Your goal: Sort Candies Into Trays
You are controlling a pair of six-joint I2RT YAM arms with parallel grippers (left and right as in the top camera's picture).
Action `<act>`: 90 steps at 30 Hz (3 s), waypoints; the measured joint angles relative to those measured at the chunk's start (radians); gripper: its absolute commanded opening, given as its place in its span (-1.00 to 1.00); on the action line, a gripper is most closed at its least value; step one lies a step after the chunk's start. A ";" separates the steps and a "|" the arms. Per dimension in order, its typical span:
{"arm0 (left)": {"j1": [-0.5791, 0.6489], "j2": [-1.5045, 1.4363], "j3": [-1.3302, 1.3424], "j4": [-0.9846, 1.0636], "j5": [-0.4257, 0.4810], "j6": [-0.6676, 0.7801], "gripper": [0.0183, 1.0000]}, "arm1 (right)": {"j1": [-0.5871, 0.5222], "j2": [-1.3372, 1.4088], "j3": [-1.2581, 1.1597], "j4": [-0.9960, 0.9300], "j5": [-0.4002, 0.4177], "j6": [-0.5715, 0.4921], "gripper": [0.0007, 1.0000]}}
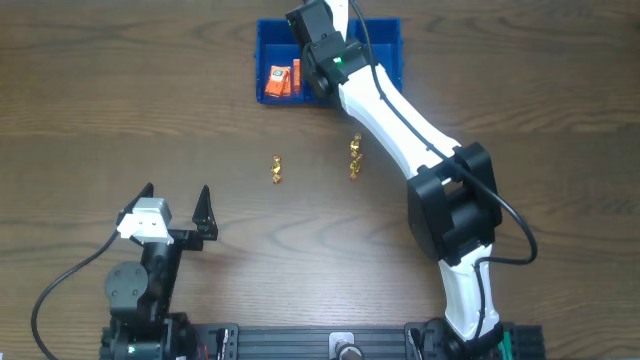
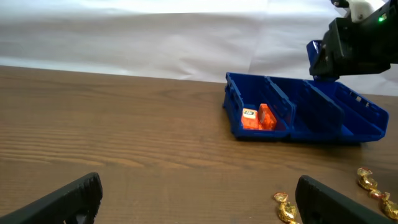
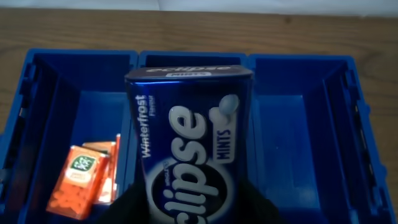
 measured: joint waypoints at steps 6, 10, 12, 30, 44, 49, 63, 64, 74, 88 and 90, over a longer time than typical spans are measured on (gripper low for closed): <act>0.000 0.000 0.000 0.000 0.000 0.000 1.00 | 0.000 0.000 0.006 -0.011 0.000 -0.005 0.87; 0.000 0.000 0.000 0.000 0.000 0.000 1.00 | 0.008 0.000 0.188 -0.238 -0.003 -0.005 1.00; 0.000 0.000 0.000 0.000 0.000 0.000 1.00 | 0.049 -0.021 0.329 -0.364 0.004 0.001 1.00; 0.000 0.000 0.000 0.000 0.000 0.000 1.00 | 0.308 0.006 -0.125 -0.357 -0.188 0.362 0.93; 0.000 0.000 0.000 0.000 0.000 0.000 1.00 | 0.308 0.109 -0.130 -0.262 -0.202 0.369 0.81; 0.000 0.000 0.000 0.000 0.000 0.000 1.00 | 0.308 0.117 -0.129 -0.255 -0.208 0.391 0.03; 0.000 0.000 0.000 0.000 0.000 0.000 1.00 | 0.321 0.116 -0.120 -0.310 -0.207 0.391 -0.70; 0.000 0.000 0.000 0.000 0.000 0.000 1.00 | 0.317 0.109 -0.119 -0.333 -0.199 0.388 -0.71; 0.000 0.000 0.000 0.000 0.000 0.000 0.99 | -0.114 -0.257 -0.051 -0.210 -0.042 0.095 -0.71; 0.000 0.000 0.000 0.000 0.000 0.000 1.00 | -0.193 -0.057 -0.057 0.026 -0.060 -0.039 -0.71; 0.000 0.000 0.000 0.000 0.000 0.000 1.00 | -0.193 -0.055 -0.058 0.026 -0.063 -0.039 -0.70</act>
